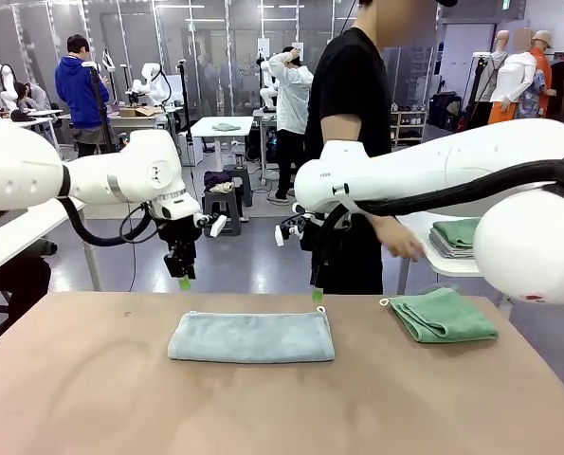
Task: Fold the towels and place them in the basket.
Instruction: When a person lays out a Towel with hook on the table, fold it in half twice.
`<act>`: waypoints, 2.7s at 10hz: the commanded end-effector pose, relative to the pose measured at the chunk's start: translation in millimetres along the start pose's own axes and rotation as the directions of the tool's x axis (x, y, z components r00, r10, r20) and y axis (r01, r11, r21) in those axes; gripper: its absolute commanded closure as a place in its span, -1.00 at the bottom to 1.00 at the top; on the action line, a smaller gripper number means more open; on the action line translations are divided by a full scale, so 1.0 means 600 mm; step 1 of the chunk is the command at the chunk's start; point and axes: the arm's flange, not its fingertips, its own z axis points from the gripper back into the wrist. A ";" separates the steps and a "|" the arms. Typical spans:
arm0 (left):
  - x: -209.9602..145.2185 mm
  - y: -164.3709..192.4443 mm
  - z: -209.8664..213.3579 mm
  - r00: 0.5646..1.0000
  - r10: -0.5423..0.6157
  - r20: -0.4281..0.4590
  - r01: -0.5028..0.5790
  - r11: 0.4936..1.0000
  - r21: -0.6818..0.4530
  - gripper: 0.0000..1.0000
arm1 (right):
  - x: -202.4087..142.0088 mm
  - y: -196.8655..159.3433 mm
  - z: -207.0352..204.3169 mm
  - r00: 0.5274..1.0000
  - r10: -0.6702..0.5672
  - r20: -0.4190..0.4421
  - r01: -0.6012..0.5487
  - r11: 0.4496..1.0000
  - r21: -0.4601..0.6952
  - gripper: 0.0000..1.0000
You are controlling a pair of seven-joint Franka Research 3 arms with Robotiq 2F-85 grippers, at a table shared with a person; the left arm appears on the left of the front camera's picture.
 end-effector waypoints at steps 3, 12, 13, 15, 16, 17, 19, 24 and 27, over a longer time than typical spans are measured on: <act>-0.035 -0.183 0.124 0.994 -0.018 0.104 0.015 0.999 0.034 -0.53 | -0.011 0.188 0.079 0.940 -0.335 0.065 0.336 0.942 -0.019 -0.67; -0.230 -0.322 0.180 0.859 -0.024 0.512 -0.067 0.985 0.159 -0.53 | -0.016 0.305 0.117 0.731 -0.672 0.118 0.678 0.735 -0.019 -0.67; -0.254 -0.319 0.174 0.830 -0.037 0.556 -0.060 0.986 0.155 -0.53 | -0.016 0.305 0.117 0.731 -0.672 0.118 0.678 0.735 -0.019 -0.67; -0.282 -0.311 0.155 0.779 -0.049 0.626 -0.056 0.988 0.147 -0.53 | -0.016 0.305 0.117 0.731 -0.672 0.118 0.678 0.735 -0.019 -0.67; -0.288 -0.312 0.150 0.762 -0.040 0.646 -0.068 0.988 0.141 -0.53 | -0.016 0.305 0.117 0.731 -0.672 0.118 0.678 0.735 -0.019 -0.67; -0.291 -0.312 0.146 0.747 -0.035 0.664 -0.076 0.987 0.139 -0.53 | -0.016 0.305 0.117 0.731 -0.672 0.118 0.678 0.735 -0.019 -0.67; -0.297 -0.312 0.144 0.732 -0.032 0.681 -0.079 0.988 0.130 -0.53 | -0.016 0.305 0.117 0.731 -0.672 0.118 0.678 0.735 -0.019 -0.67; -0.293 -0.317 0.137 0.754 -0.010 0.657 -0.093 0.988 0.122 -0.53 | -0.019 0.327 0.101 0.396 -0.895 0.207 0.911 0.411 0.033 -0.67; -0.293 -0.317 0.137 0.754 -0.010 0.657 -0.093 0.988 0.122 -0.53 | -0.013 0.339 0.087 0.057 -0.963 0.264 0.996 0.072 0.048 -0.67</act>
